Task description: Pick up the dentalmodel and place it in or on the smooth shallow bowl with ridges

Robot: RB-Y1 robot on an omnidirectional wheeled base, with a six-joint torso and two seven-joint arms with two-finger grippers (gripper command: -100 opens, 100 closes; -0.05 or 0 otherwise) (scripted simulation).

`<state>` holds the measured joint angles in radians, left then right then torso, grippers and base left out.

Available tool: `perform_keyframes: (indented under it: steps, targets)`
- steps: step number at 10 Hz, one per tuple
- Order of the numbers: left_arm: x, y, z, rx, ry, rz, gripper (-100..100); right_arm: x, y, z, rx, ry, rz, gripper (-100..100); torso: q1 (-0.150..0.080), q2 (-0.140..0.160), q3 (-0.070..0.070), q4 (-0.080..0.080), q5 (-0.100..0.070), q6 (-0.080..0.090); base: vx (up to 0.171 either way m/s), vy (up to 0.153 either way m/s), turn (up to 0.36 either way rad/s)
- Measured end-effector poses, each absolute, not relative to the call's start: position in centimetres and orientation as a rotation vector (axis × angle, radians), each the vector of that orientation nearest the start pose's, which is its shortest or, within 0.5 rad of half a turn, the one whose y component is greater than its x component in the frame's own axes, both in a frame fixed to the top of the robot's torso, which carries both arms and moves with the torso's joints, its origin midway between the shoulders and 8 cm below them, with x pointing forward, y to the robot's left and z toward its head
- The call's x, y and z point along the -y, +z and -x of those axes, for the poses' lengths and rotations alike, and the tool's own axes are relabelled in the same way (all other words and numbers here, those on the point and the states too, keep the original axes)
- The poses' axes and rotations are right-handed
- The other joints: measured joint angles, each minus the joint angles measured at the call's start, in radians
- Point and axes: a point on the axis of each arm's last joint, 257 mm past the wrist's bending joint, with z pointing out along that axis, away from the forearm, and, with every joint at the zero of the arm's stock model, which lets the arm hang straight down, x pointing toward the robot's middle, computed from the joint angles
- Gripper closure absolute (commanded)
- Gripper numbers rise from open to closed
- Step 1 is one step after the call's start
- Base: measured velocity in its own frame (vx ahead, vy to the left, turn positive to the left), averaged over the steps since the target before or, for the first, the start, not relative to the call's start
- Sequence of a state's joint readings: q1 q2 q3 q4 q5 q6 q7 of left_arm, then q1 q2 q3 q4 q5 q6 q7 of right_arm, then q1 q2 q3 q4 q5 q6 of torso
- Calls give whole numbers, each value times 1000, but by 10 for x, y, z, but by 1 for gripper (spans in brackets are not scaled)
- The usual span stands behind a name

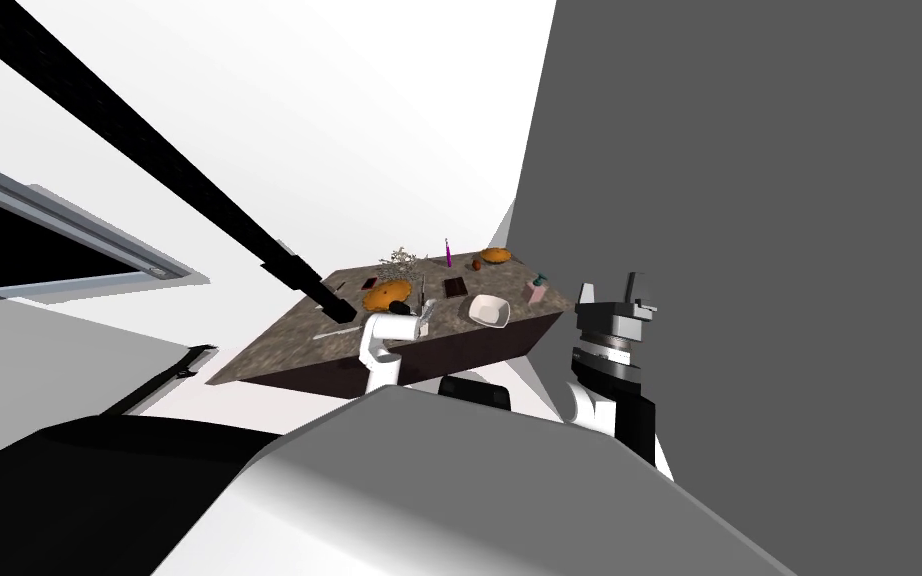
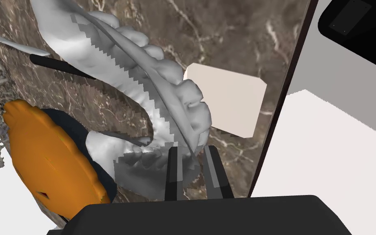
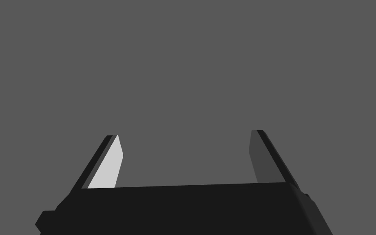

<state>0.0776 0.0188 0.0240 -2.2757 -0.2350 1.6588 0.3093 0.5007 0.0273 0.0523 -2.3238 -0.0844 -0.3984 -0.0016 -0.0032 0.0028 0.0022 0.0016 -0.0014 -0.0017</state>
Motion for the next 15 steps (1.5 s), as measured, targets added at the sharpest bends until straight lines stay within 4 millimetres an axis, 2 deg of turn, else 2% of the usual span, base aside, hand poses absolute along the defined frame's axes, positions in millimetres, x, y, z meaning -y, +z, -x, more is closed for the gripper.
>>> perform_keyframes:
  steps: [3,6,15]
  targets:
    - [-339,-265,-363,-1358,-320,2098,100,274,24,-353,-580,1399,-783,0,-4,1,1,0,-1,1,-32,-99,66]
    - [-363,-243,-365,-1320,-265,2021,100,274,24,-353,-580,1399,-783,0,-7,0,0,0,-2,1,-17,-122,67]
    - [-400,-182,-356,-1210,-144,1861,100,274,24,-353,-580,1399,-783,0,-12,1,1,2,-4,3,-17,-133,27]
